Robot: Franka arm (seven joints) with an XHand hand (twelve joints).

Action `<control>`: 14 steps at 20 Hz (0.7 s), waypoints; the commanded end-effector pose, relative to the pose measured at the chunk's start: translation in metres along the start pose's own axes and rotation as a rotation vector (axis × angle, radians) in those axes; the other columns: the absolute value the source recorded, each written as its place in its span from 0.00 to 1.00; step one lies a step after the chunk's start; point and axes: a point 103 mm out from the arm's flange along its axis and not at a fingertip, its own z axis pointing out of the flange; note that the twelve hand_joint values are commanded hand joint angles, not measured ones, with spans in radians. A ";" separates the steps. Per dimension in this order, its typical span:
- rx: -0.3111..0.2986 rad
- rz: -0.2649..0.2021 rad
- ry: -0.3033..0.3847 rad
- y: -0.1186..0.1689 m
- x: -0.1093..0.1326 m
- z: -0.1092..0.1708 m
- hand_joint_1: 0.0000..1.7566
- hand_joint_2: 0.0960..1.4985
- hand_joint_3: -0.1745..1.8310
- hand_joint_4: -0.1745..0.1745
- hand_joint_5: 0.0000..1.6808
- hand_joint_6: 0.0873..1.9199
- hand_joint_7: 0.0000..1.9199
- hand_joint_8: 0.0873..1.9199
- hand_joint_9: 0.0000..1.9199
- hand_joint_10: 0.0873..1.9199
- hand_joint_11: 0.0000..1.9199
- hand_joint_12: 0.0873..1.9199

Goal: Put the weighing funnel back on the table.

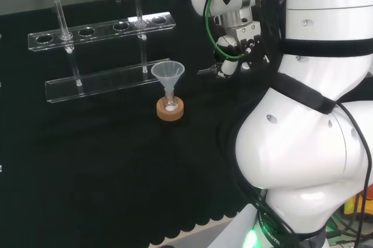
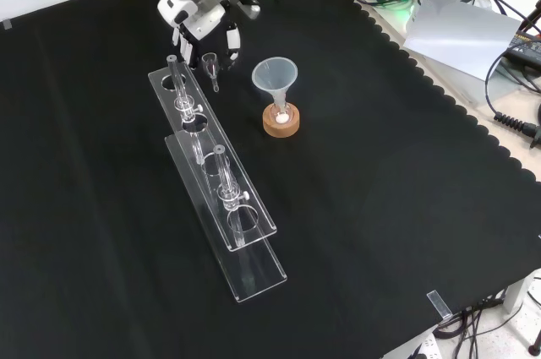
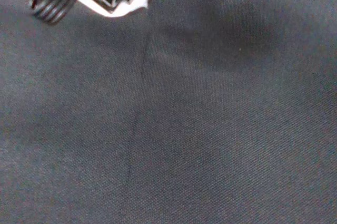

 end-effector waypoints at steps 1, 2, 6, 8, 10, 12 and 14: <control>0.006 -0.011 0.030 0.011 -0.001 0.009 0.63 0.40 0.49 0.67 0.66 0.52 0.43 0.34 0.54 0.21 0.37 0.58; 0.006 -0.008 0.023 0.011 0.002 0.008 0.63 0.40 0.49 0.66 0.66 0.52 0.43 0.34 0.54 0.21 0.37 0.58; 0.005 -0.008 0.020 0.012 0.003 0.010 0.63 0.40 0.49 0.65 0.66 0.52 0.43 0.34 0.55 0.21 0.38 0.58; 0.005 -0.008 0.018 0.013 0.004 0.011 0.63 0.40 0.49 0.64 0.66 0.52 0.43 0.34 0.55 0.21 0.38 0.58; 0.004 -0.009 0.015 0.013 0.004 0.012 0.63 0.40 0.49 0.64 0.66 0.52 0.43 0.34 0.55 0.21 0.38 0.58; -0.001 -0.008 0.013 0.014 0.004 0.013 0.63 0.40 0.49 0.64 0.66 0.52 0.43 0.34 0.54 0.21 0.38 0.58; -0.010 -0.010 0.012 0.015 0.004 0.017 0.63 0.40 0.49 0.63 0.66 0.52 0.43 0.34 0.54 0.21 0.38 0.58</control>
